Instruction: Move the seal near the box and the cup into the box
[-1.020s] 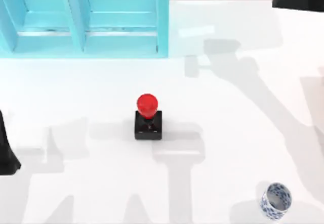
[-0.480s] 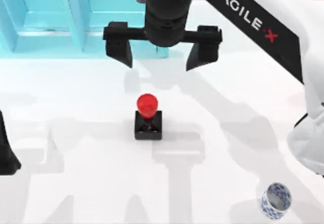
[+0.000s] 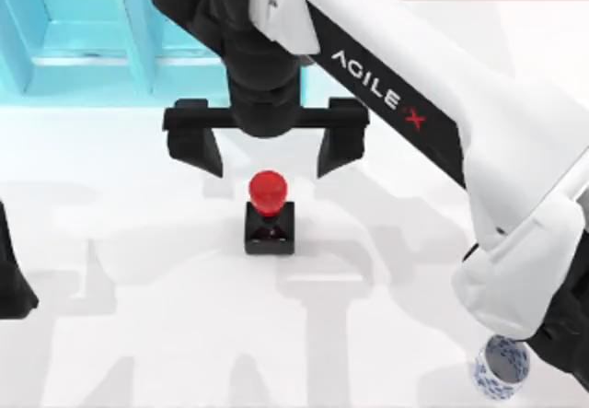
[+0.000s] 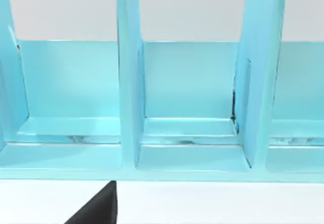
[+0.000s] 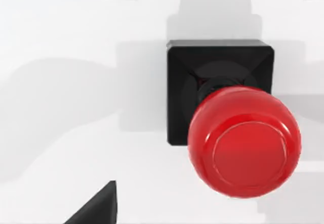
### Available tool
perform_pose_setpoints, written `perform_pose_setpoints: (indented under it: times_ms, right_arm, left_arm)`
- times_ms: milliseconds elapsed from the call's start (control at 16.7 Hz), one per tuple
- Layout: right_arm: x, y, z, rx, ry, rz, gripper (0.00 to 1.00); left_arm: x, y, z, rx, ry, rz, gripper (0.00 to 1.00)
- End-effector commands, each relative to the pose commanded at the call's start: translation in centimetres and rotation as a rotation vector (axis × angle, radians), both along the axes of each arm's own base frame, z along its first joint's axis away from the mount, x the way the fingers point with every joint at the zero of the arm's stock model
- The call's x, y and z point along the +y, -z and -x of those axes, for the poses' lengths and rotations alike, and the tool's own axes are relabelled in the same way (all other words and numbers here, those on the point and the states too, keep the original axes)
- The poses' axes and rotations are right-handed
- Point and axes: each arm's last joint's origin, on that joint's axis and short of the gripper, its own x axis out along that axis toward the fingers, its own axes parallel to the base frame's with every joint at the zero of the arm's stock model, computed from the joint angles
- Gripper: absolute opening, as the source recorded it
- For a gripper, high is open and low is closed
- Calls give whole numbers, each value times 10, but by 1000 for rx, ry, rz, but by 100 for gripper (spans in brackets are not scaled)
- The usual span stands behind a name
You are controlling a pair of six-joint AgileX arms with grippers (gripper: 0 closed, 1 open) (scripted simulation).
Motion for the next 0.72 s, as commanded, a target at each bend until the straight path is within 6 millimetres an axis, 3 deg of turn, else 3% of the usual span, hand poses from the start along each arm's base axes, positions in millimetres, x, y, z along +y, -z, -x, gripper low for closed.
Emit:
perform_pose_setpoints:
  times_ms: [420,720]
  right_arm:
    - [1,10,-5,-2,0,-2,100]
    - [4,48,-10,6,0,6,100]
  left_arm:
    - [0,0,0,0,0,0,100]
    - [0,0,0,0,0,0,100]
